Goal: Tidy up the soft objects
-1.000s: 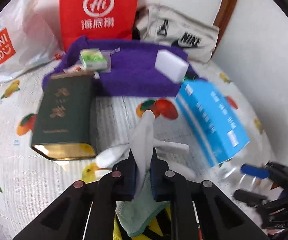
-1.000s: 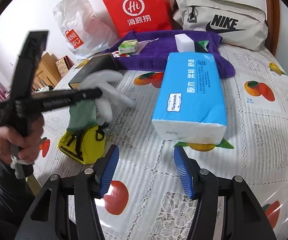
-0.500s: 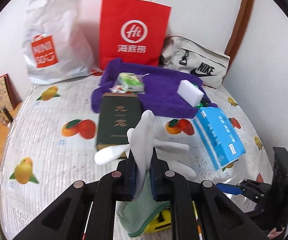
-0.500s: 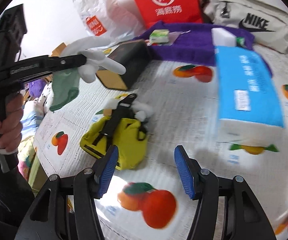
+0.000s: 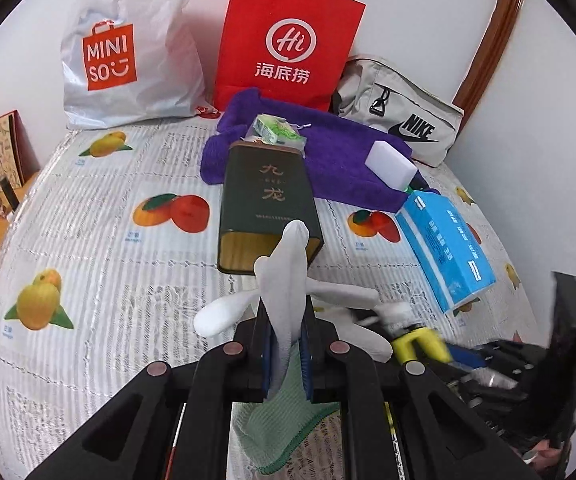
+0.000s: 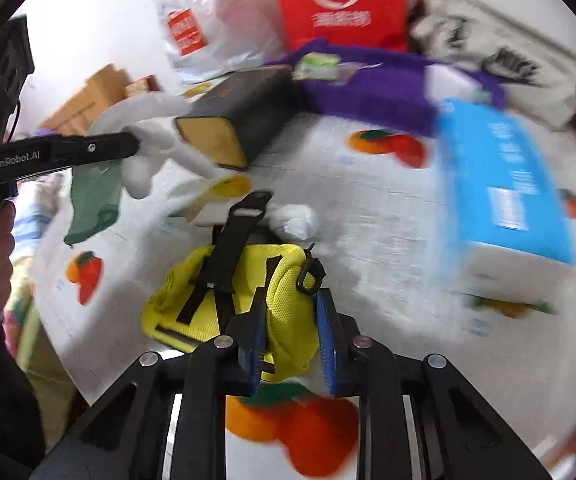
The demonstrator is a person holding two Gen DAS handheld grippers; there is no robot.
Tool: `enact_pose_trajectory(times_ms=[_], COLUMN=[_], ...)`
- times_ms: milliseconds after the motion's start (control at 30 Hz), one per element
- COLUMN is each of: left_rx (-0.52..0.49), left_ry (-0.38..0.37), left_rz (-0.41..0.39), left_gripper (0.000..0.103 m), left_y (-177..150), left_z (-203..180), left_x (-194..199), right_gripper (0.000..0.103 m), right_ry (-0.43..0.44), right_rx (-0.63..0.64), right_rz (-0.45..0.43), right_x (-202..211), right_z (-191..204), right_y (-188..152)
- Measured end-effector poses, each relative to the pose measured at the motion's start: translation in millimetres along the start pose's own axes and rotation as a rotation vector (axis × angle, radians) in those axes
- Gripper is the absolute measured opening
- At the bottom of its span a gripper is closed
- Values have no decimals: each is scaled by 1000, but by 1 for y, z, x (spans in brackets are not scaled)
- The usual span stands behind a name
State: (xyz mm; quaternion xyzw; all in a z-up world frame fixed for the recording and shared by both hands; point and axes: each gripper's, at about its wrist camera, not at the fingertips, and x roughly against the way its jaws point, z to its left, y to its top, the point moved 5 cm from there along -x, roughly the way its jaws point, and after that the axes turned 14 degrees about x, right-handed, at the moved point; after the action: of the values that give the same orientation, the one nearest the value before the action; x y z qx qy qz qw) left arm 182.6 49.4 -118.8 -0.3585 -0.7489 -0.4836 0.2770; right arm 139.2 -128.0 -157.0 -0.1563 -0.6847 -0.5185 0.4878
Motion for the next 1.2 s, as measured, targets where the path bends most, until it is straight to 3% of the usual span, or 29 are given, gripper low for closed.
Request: enact_pose_trajectory(times_ms=[167,233,300,367,467,633,800,833,967,1200], left_rx=[-9,-8,-9,-12,-12,-9,5,7,12,13], left_ry=[-23,-29,-35,-34,-37,-32,-25,-25,-29,-21], left_rz=[21,30,37,41,47,54,62,63,72,77], left_gripper=[11,11,11,11,11,11,11,11,11,11], left_y=[-7,-9,-11,-13,-14,-13,-14,-14,-17,-18], left_z=[-7,-9,-12,-14,-15,-11,-3,-3,-1,0], left_x=[-9,-13,-16,-17,-19,-22,-25,-25,-29,-31], right_gripper=[23,25,27,37,40,40,40,40,21,21], right_ry=[-100,-117,-142,-125,-82,-42,-66,-70,-84,-45], right_rx=[-102,-98,-99,-117,-78,-34,-25,-22,-2,-15], right_rz=[28,81,77,38,-14,24,85,88,96,26], right_x=[26,21,26,34,39,6,-18,-20,-30,2], right_z=[-42,-50,-52,-50,-35,-17,-17,-17,-18,-15], right_y=[-31,-39,-41,-38,-21,0,4,5,7,8])
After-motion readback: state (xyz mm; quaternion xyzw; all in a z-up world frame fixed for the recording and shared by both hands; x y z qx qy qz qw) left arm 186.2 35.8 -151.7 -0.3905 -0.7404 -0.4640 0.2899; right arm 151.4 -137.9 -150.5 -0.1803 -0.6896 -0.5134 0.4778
